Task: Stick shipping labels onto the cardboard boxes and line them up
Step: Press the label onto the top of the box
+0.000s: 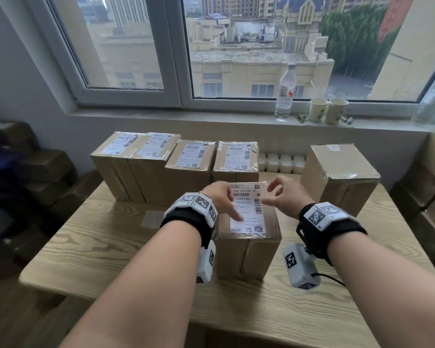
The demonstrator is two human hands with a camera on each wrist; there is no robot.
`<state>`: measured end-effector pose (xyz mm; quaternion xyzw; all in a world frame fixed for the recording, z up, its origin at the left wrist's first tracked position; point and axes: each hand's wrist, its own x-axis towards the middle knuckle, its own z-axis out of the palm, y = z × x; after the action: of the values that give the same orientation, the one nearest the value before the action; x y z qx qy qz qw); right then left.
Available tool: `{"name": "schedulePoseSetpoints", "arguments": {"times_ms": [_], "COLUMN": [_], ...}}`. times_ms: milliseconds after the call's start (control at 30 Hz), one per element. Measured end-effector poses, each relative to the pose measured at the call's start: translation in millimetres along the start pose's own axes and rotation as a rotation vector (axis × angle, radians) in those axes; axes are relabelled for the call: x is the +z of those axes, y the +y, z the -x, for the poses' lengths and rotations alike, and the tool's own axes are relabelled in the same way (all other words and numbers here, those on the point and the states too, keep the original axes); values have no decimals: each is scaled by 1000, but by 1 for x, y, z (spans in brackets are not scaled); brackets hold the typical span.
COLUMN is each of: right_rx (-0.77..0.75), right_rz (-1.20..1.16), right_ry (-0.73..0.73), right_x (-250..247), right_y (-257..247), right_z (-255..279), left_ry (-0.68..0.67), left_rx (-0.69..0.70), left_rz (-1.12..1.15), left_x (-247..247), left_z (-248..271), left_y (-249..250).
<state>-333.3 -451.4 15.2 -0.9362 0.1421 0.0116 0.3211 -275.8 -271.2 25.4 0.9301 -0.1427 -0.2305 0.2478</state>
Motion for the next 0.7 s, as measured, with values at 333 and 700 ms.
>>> {"name": "schedulePoseSetpoints", "arguments": {"times_ms": [333, 700], "right_rx": [54, 124], "right_rz": [-4, 10], "right_ry": [-164, -120], "right_x": [11, 18], "right_y": [-14, -13], "right_z": [-19, -42], "left_ry": [148, 231], "left_rx": [-80, -91], "left_rz": [100, 109], "left_x": [1, 3], "left_z": [-33, -53], "left_y": [-17, -24]}}
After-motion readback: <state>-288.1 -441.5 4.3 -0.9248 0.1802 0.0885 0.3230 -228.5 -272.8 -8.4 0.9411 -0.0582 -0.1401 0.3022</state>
